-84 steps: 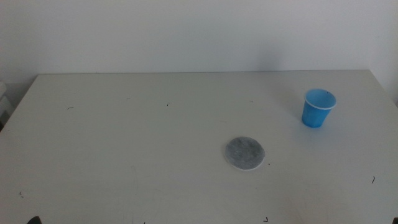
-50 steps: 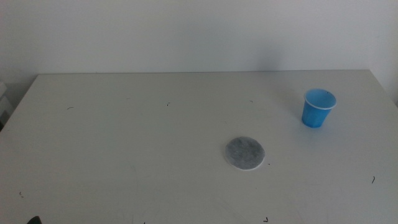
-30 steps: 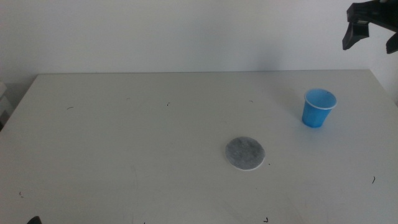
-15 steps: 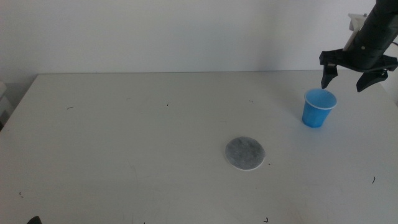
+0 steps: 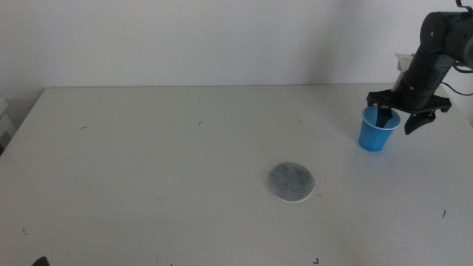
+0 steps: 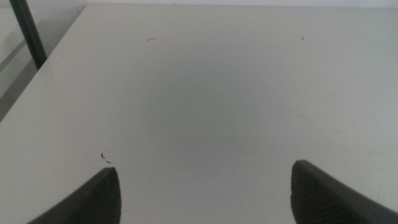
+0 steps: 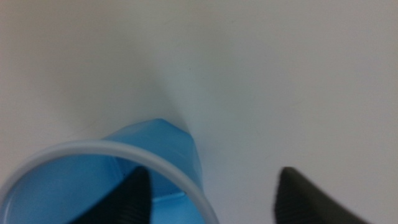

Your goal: Place an empty cup on a cup mat.

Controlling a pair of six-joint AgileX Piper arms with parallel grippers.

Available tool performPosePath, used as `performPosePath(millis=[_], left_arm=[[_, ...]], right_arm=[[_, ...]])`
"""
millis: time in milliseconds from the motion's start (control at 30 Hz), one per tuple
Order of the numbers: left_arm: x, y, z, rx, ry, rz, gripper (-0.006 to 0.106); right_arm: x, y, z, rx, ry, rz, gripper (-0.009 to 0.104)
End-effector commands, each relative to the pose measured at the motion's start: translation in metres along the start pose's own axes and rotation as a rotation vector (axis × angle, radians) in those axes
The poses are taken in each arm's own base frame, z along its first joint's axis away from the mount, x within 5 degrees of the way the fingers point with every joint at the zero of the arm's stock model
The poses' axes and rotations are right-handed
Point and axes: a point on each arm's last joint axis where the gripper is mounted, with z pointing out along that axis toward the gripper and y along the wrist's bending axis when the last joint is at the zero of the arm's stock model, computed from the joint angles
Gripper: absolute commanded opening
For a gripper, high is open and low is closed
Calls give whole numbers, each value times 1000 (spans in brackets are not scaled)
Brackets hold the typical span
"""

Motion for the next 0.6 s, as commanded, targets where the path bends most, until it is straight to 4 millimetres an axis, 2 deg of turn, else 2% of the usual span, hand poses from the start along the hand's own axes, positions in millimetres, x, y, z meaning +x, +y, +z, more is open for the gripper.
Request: performPosePath(millis=[0, 67, 100, 200, 300, 567], left_arm=[[-8, -1, -1, 10, -75, -11, 105], [-8, -1, -1, 10, -75, -11, 105], [-8, -1, -1, 10, -75, -11, 105], [-8, -1, -1, 10, -75, -11, 105], [-8, -1, -1, 10, -75, -11, 105], [-8, -1, -1, 10, -75, -11, 105]], right_arm=[[-7, -2, -42, -9, -117, -9, 28], [-7, -2, -43, -8, -116, -17, 5], [-7, -2, -43, -8, -117, -19, -1], [-6, -1, -46, -9, -117, -19, -1], [-3, 2, -58, -14, -124, -25, -1], [20, 19, -125, -61, -158, -80, -1]])
